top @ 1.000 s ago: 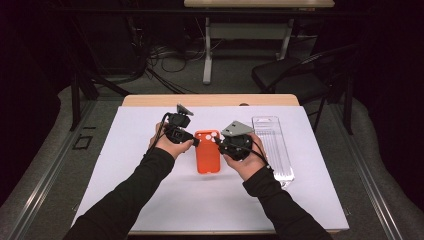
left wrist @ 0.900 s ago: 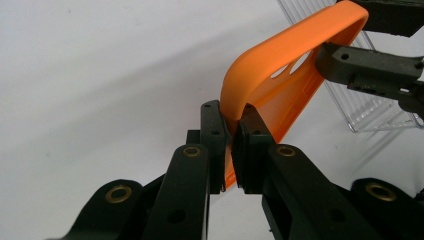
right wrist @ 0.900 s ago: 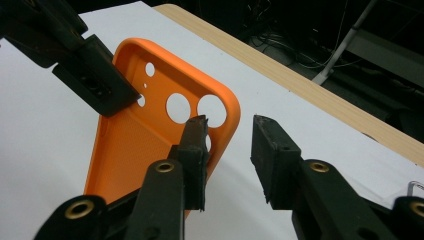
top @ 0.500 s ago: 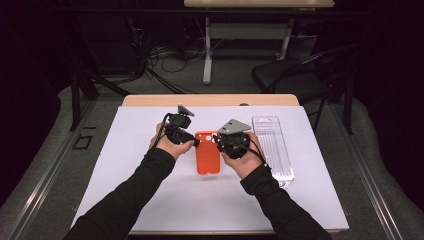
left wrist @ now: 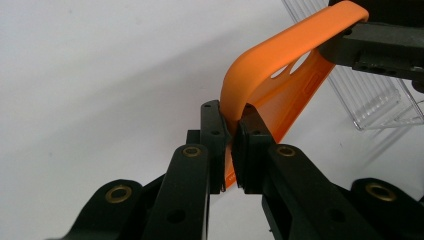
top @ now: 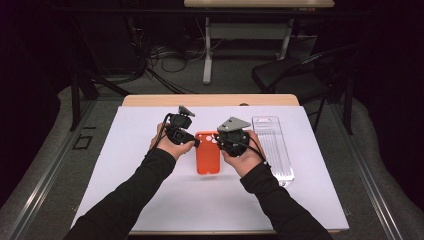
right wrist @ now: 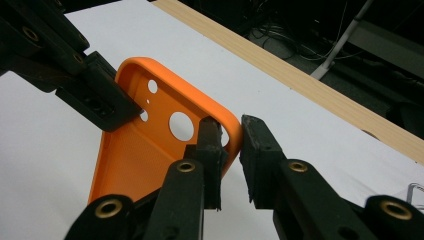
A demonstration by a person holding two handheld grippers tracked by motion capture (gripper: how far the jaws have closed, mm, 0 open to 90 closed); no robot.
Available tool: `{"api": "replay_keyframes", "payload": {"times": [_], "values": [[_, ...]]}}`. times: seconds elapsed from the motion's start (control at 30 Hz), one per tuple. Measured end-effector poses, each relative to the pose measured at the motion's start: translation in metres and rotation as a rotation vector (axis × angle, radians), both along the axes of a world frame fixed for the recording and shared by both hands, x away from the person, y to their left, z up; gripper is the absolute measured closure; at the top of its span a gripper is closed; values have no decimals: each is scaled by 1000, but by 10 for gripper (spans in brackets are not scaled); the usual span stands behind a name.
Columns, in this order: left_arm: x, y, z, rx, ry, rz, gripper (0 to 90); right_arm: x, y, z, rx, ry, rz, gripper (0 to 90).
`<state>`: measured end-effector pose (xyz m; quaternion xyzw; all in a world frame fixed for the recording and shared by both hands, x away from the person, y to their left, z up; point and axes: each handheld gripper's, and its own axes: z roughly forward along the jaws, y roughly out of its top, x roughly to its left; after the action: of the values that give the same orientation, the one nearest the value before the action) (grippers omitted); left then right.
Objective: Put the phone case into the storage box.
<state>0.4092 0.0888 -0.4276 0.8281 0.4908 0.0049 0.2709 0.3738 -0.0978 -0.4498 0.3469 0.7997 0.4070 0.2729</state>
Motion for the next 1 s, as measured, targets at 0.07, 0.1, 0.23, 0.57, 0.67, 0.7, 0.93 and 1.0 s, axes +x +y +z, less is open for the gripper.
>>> {"api": "replay_keyframes", "payload": {"times": [0.07, 0.1, 0.23, 0.57, 0.67, 0.7, 0.93, 1.0], "values": [[0, 0, 0, 2, -2, 1, 845, 0, 0, 1, -1, 3, -3, 802], [0, 0, 0, 2, -3, 2, 845, 0, 1, 1, 0, 7, -4, 803], [0, -1, 0, 2, -3, 1, 845, 1, 0, 2, -1, 15, -6, 809], [0, -1, -1, 2, 3, -8, 843, 1, -1, 2, -4, 30, -5, 822], [0, -1, -1, -7, 7, -6, 841, 1, -2, 2, -3, 31, -2, 823], [0, -1, -1, -9, 6, -6, 841, 1, -2, 2, -3, 31, -1, 824], [0, -1, -2, -13, 8, -8, 837, 2, -3, 2, -6, 27, 5, 827], [0, -1, -2, -12, 9, -9, 836, 2, -3, 2, 0, 32, 3, 827]]}}
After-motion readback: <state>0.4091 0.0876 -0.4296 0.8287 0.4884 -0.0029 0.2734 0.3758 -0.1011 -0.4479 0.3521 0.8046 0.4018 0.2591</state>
